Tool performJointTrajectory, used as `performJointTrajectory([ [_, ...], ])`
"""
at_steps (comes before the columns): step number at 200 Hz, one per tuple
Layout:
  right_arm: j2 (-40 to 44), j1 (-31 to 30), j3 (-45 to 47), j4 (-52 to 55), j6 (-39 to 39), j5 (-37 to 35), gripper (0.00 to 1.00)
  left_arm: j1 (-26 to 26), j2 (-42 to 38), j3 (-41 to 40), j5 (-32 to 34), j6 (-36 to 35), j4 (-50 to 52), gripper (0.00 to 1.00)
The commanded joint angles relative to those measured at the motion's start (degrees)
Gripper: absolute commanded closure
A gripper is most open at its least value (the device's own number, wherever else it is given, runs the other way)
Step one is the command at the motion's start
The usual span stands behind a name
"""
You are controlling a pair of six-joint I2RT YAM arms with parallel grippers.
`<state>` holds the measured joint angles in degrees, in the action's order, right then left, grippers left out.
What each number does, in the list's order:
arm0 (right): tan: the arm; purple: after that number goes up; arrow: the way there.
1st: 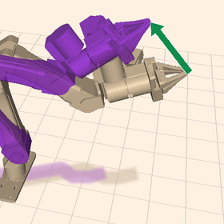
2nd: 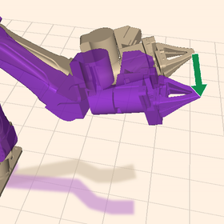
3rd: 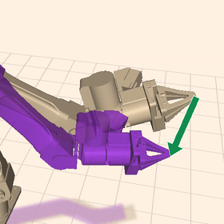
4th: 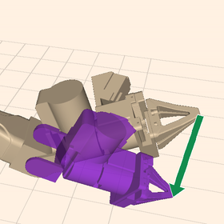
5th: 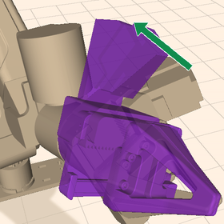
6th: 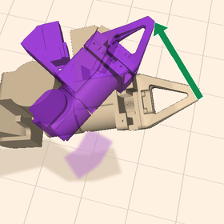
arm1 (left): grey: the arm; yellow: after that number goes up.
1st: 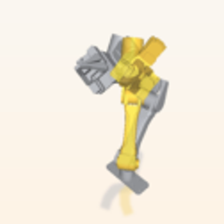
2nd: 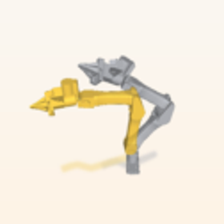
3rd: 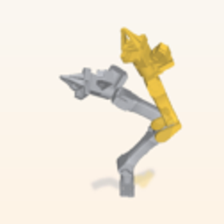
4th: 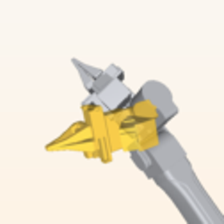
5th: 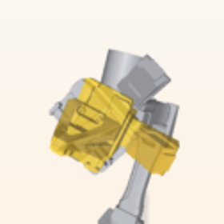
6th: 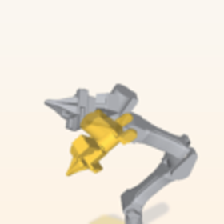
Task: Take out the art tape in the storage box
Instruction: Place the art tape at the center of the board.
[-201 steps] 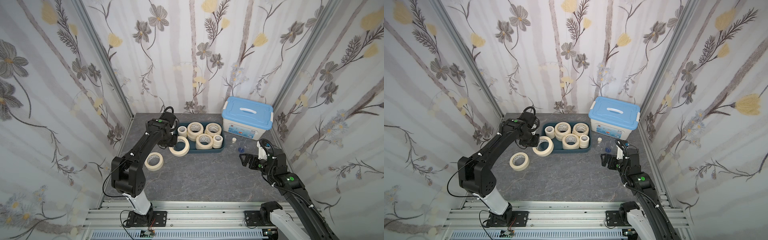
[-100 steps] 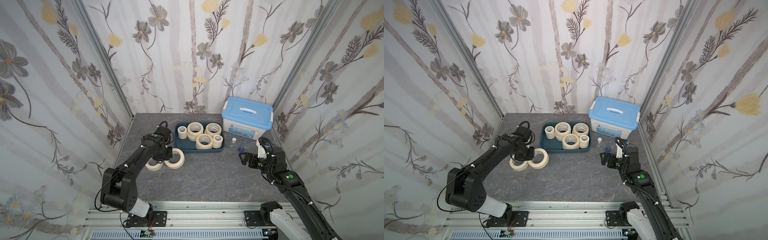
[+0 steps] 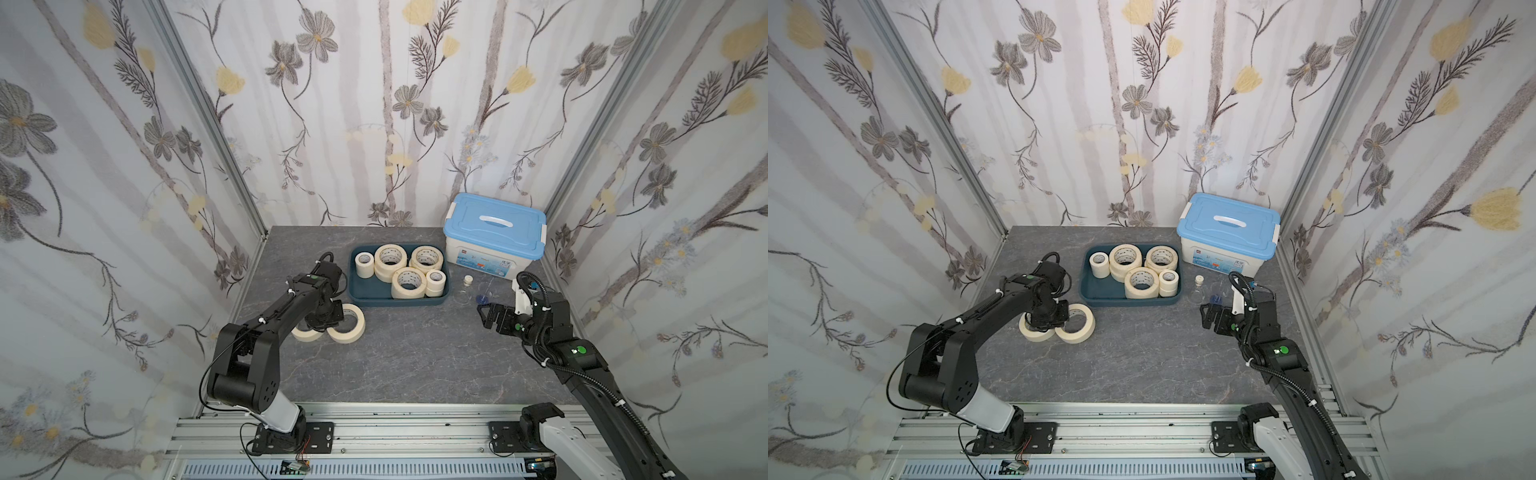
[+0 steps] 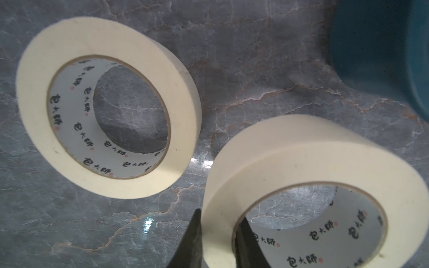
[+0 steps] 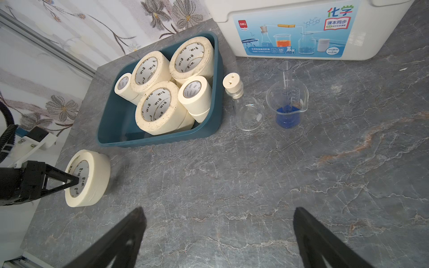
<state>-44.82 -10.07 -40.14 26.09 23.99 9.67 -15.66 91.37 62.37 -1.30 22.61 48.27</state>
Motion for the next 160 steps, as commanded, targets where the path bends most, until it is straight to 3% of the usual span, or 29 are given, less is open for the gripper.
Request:
performJointTrajectory([
  [1,-0.2,-0.1,-0.5,-0.2,0.2,0.5,0.0,0.1,1.8,0.3,1.0,1.5,-2.3,0.97],
  [111,-1.3,0.0,-0.6,-0.2,-0.1,0.5,0.0,0.9,7.4,1.5,3.7,1.0,-3.3,0.98],
  [160,-1.1,0.0,-0.5,-0.2,-0.1,0.4,0.0,1.3,8.2,1.6,4.2,0.9,-3.7,0.93],
])
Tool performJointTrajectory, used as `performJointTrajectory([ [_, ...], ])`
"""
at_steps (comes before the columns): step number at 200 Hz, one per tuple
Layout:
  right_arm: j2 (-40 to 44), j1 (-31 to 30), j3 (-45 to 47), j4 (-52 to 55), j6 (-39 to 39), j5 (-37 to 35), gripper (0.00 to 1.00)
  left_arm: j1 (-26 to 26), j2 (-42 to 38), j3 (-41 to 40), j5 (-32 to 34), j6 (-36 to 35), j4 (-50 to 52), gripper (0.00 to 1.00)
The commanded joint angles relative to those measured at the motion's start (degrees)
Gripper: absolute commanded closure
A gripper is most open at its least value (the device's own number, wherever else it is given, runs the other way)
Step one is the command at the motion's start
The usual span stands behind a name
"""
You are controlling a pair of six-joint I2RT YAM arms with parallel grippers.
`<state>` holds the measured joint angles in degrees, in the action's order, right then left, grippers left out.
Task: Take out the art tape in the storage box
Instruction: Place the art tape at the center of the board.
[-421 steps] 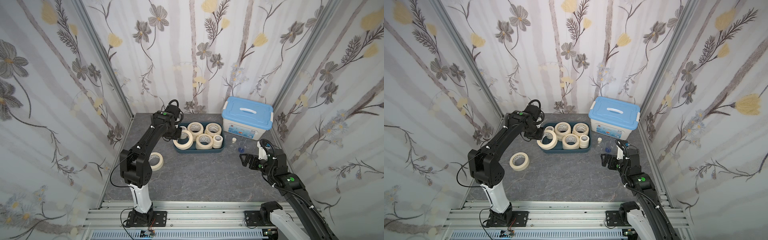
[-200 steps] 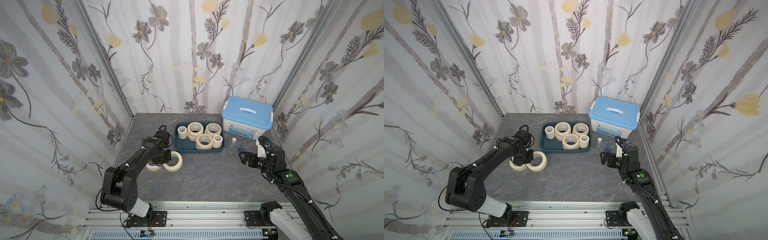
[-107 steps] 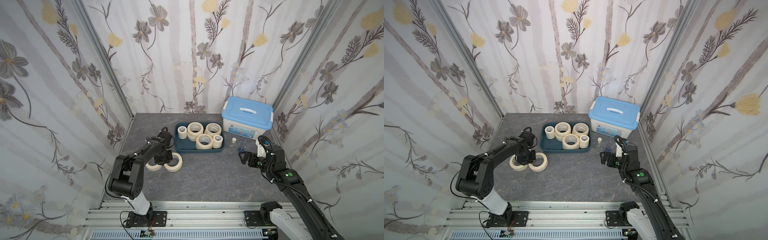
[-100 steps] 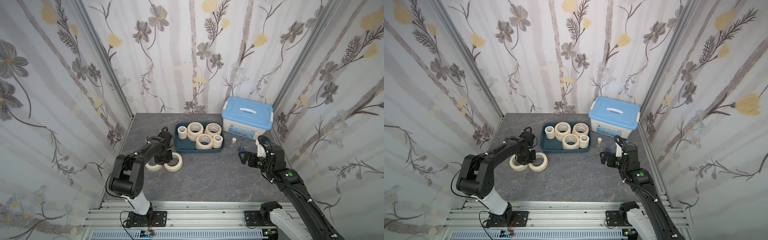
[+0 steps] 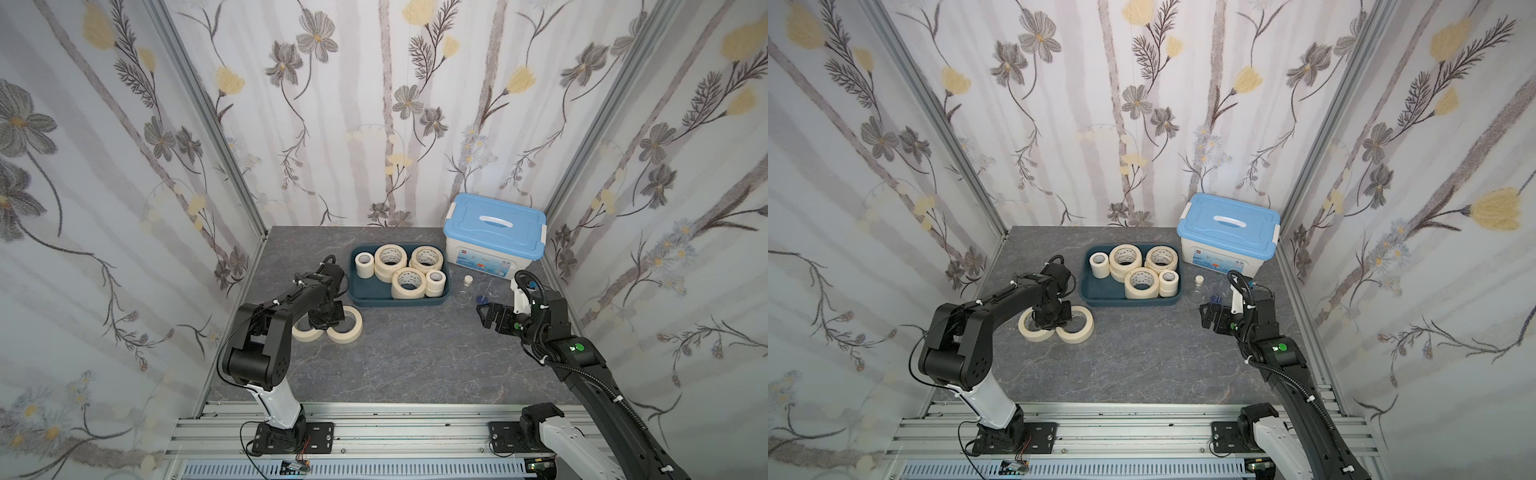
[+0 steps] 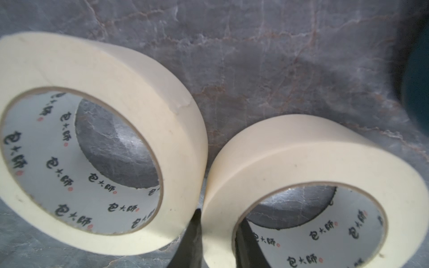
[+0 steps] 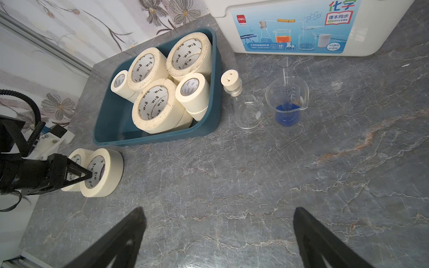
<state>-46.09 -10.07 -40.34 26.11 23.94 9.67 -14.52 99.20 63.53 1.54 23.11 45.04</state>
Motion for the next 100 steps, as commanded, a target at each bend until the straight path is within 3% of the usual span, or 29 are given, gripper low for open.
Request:
performJointTrajectory([
  [1,0.1,0.0,-0.3,-0.2,-0.1,0.4,0.0,0.2,0.4,0.5,1.4,0.4,-0.5,0.92],
  [100,0.3,0.0,-0.2,-0.1,0.2,1.1,0.0,0.3,-2.1,0.5,0.7,0.2,-0.3,0.7],
])
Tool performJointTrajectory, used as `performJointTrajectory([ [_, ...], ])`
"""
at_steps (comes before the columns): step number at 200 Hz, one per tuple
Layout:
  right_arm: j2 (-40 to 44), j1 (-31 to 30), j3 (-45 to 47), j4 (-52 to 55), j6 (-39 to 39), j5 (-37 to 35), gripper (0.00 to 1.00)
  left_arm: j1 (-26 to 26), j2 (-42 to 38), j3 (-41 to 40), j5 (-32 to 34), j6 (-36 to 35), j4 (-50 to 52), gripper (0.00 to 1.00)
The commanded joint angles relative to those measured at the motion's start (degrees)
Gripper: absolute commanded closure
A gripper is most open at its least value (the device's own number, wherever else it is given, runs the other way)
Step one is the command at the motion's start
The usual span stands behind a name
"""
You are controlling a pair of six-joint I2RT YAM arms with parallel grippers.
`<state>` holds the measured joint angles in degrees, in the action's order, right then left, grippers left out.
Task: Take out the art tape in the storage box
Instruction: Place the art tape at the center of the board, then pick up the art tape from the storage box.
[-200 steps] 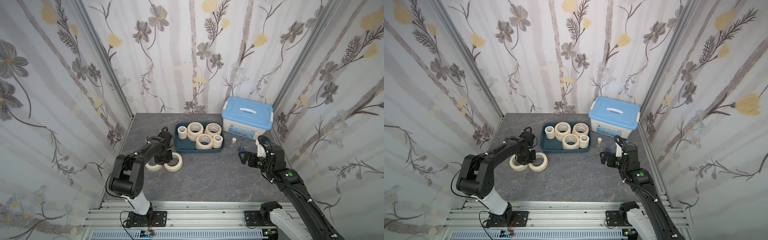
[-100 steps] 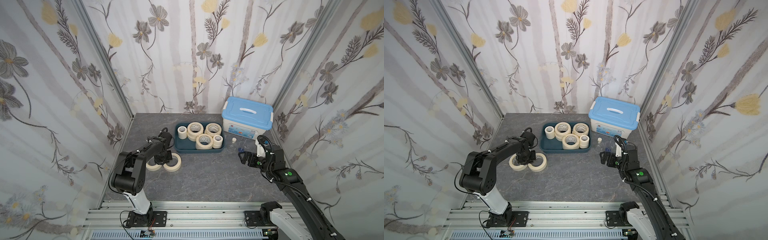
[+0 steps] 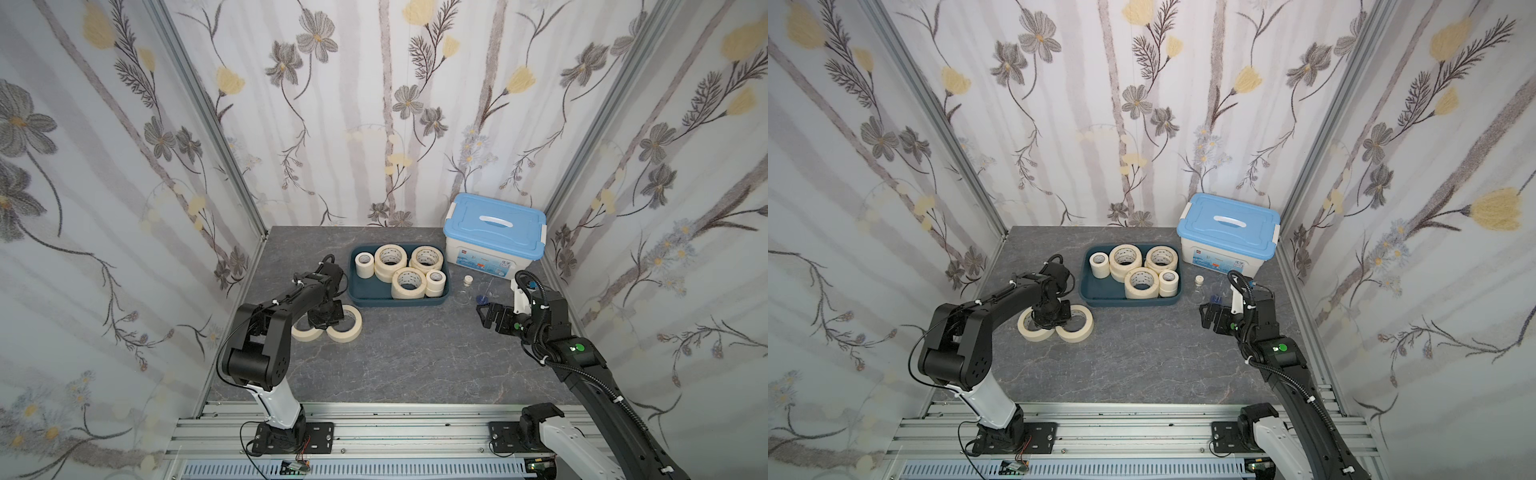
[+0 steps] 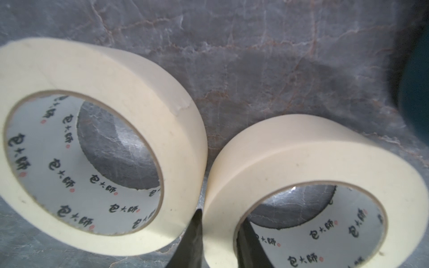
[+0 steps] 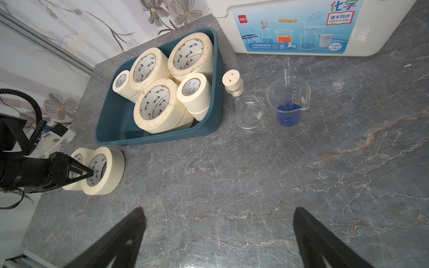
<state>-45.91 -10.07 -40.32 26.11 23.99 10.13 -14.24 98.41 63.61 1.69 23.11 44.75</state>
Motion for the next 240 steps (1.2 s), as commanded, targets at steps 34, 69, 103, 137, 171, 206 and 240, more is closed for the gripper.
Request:
performJointTrajectory([
  [34,0.1,0.0,-0.5,0.0,0.4,1.0,0.0,0.0,-3.1,0.8,0.1,0.2,0.8,0.63],
  [69,-0.5,-0.1,-1.6,0.9,0.8,1.7,0.0,0.1,-6.5,1.4,-0.2,0.0,1.9,0.6],
  [103,-2.4,-0.6,-3.4,1.9,0.9,3.2,0.0,0.0,-12.0,1.4,-0.3,-0.7,1.8,0.54],
  [137,-6.5,-2.5,-5.8,2.9,1.1,4.9,0.0,0.0,-18.2,0.8,-0.4,-1.2,0.7,0.45],
  [171,-12.6,-7.2,-9.6,3.7,0.9,3.5,0.04,0.0,-25.1,-2.1,-0.5,-1.8,-2.6,0.33],
  [206,-20.7,-13.6,-17.2,5.0,-0.9,-0.4,0.08,0.2,-32.5,-5.6,0.0,-2.5,-5.6,0.16],
  [240,-30.2,-18.8,-25.1,6.3,-2.6,-2.2,0.14,0.2,-37.6,-8.7,-0.4,-2.8,-8.0,0.02],
])
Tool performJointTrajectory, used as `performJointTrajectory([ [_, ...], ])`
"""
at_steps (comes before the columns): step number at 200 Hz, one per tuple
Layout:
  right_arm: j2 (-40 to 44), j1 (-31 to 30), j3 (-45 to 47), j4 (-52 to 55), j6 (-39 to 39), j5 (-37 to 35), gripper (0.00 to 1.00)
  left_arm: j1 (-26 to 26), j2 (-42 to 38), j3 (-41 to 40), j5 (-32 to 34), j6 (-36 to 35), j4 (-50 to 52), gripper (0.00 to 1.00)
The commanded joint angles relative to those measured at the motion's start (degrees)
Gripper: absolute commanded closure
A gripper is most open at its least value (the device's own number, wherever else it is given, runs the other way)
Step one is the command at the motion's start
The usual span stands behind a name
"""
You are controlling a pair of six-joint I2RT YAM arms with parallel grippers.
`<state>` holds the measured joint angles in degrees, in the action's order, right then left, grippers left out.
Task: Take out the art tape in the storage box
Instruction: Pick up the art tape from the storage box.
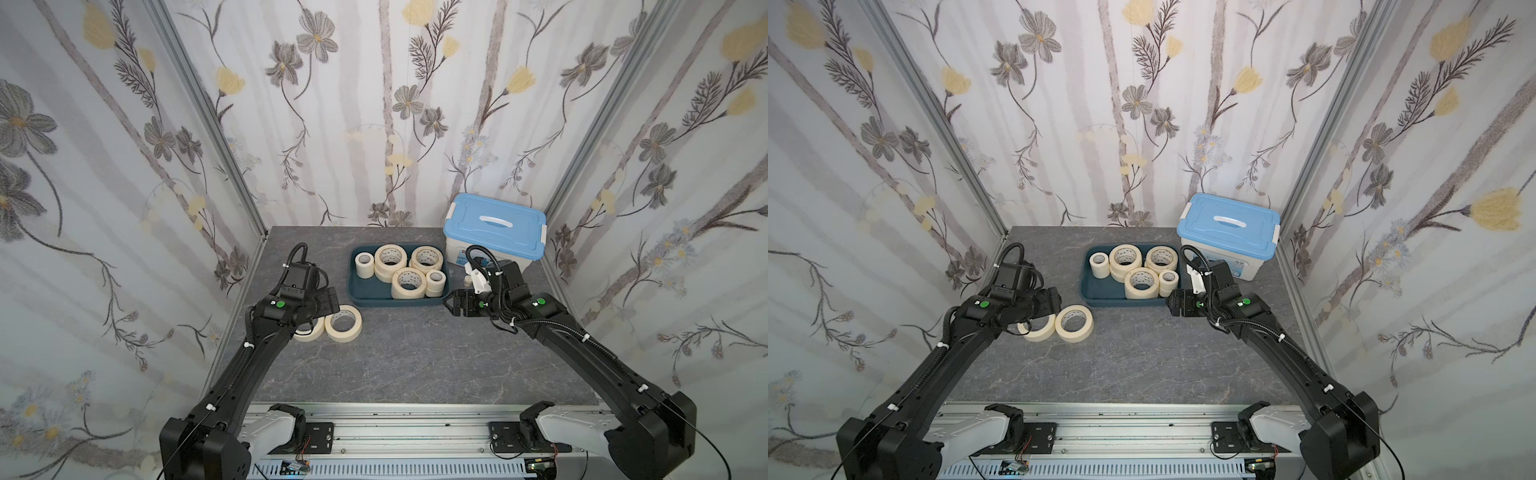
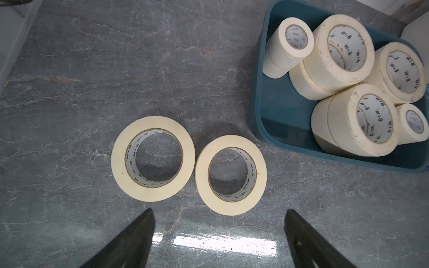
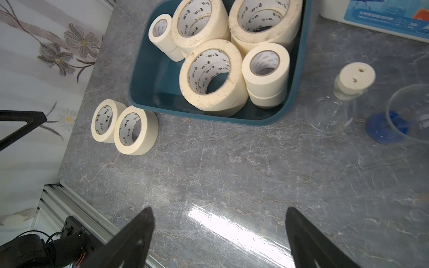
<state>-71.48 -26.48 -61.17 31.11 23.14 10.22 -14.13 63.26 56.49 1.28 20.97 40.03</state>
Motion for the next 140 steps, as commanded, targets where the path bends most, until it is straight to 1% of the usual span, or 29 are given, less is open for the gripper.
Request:
performJointTrajectory([
  [1,-4.9,-2.5,-4.6,1.4,-1.8,-2.4,0.14,0.1,-2.6,-1.7,0.0,-0.7,-3.4,0.01],
  [35,-14.4,-6.7,-13.4,3.3,-3.7,-4.6,0.18,0.1,-6.6,-4.3,0.6,-1.7,-4.8,0.0],
  [61,-20.0,-8.9,-19.0,4.4,-5.0,-6.4,0.2,0.2,-8.6,-5.7,1.7,-2.6,-5.1,0.0],
  [65,-22.2,-9.1,-19.9,4.6,-5.2,-6.5,0.2,0.2,-8.8,-6.0,1.9,-2.7,-5.2,0.0],
  [88,-27.5,-10.5,-25.0,6.0,-6.6,-7.4,0.23,0.2,-10.3,-7.6,2.4,-2.9,-6.4,0.0],
  [140,-38.5,-12.4,-35.9,9.0,-9.6,-10.2,0.29,0.3,-10.2,-7.9,3.0,-3.1,-6.9,0.0],
])
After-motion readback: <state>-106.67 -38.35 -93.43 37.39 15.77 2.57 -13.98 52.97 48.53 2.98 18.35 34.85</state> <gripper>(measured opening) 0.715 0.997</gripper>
